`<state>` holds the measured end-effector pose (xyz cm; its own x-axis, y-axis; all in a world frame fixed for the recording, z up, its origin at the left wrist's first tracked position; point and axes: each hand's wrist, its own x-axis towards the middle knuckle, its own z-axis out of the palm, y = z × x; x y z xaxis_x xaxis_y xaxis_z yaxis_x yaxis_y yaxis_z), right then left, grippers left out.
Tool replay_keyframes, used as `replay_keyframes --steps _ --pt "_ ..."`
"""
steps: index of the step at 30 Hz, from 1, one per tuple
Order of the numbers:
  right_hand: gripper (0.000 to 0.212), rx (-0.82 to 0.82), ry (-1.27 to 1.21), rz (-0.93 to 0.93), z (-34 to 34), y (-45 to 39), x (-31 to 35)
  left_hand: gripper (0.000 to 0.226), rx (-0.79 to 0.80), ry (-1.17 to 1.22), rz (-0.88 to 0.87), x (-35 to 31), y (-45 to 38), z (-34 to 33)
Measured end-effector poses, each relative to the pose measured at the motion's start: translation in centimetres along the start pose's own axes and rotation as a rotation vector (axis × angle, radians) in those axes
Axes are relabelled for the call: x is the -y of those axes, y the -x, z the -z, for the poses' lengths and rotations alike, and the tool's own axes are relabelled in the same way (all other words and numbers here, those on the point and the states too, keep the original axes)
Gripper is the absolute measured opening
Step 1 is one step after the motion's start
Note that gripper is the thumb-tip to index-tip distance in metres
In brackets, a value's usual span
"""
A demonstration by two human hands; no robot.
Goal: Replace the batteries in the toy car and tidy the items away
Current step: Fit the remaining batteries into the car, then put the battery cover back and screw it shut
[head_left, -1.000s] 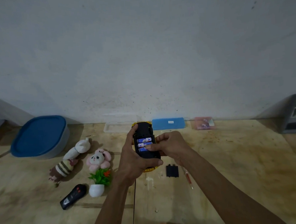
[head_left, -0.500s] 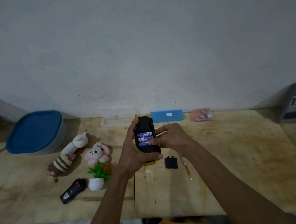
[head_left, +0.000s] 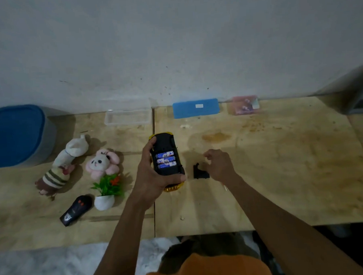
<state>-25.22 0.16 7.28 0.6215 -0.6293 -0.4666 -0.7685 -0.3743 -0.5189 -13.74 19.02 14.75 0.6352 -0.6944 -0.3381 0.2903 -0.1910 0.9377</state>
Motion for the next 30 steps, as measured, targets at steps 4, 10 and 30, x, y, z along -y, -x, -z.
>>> replay_keyframes --steps 4,10,30 --pt "0.050 0.015 0.293 0.008 -2.1 -0.1 -1.0 0.120 0.002 -0.002 0.047 0.8 -0.4 -0.3" --pt "0.054 -0.036 0.374 0.030 -3.0 -0.1 -2.2 0.122 -0.036 0.011 0.067 1.4 -0.8 -1.1" --pt "0.035 -0.063 0.198 -0.021 -2.9 -1.5 -2.7 0.120 -0.046 0.031 0.057 1.3 -1.1 -1.5"
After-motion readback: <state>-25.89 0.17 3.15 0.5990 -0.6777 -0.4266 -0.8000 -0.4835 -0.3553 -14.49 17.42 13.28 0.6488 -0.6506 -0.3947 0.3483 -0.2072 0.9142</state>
